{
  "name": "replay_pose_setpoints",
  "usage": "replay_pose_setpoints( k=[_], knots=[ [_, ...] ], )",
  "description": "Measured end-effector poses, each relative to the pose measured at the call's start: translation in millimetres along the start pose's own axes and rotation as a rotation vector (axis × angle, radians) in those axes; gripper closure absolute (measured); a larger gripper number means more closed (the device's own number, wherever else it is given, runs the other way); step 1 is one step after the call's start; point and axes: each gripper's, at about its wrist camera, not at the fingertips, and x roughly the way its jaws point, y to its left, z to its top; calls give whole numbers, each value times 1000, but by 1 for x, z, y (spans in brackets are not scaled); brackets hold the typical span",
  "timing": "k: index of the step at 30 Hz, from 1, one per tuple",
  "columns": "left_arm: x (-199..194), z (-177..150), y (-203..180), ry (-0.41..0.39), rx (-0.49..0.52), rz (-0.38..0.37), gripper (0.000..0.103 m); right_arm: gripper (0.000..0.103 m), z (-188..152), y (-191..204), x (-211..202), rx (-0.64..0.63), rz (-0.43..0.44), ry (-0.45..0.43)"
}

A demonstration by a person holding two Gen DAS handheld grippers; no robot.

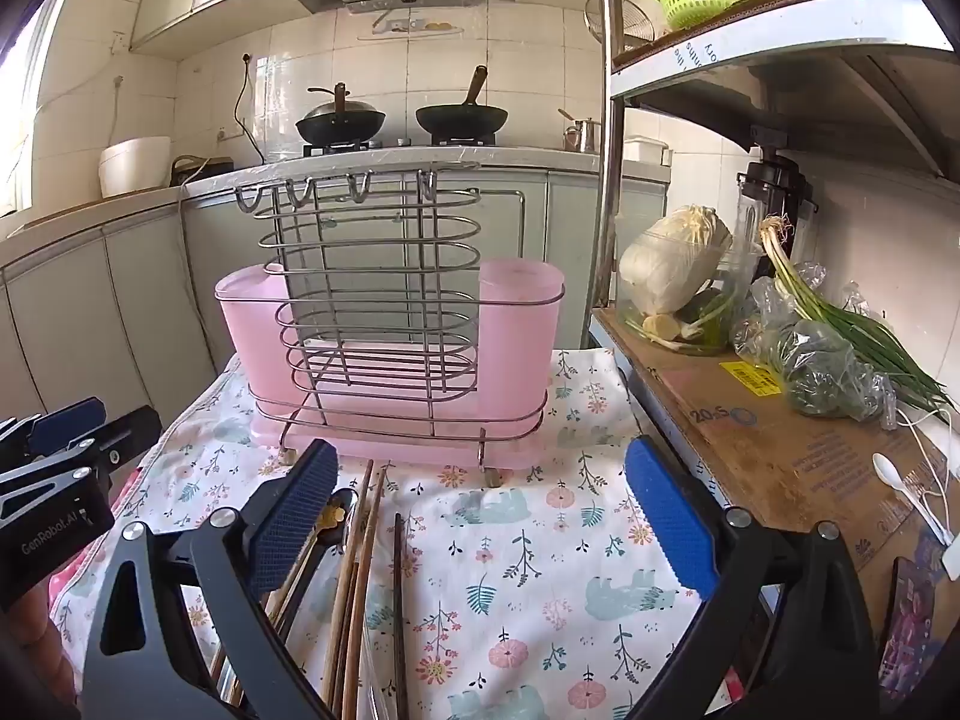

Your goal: Organize utensils

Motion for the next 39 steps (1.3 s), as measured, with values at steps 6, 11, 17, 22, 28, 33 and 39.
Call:
replay_pose_setpoints(
  k=[6,11,17,22,28,33,39],
  knots=[
    [0,1,0,-3,3,0,45,6,-1,0,1,2,0,-2],
    [1,-3,1,-7,5,-2,45,6,0,-2,-4,4,-2,-8],
    [-3,-3,3,-9,3,-5,45,6,1,0,-2,-1,0,3],
    [-3,-2,2,-9,4,-2,45,6,0,0,0,-1,-1,3],
    [-3,-2,2,-10,1,-2,45,6,-1,1,-1,-3,-1,3],
    [-5,-1,1,-9,1,-3,45,6,-1,1,-1,-3,-1,4],
    [-6,-1,1,-10,1,-4,45,6,-1,2,-1,-3,-2,4]
  ],
)
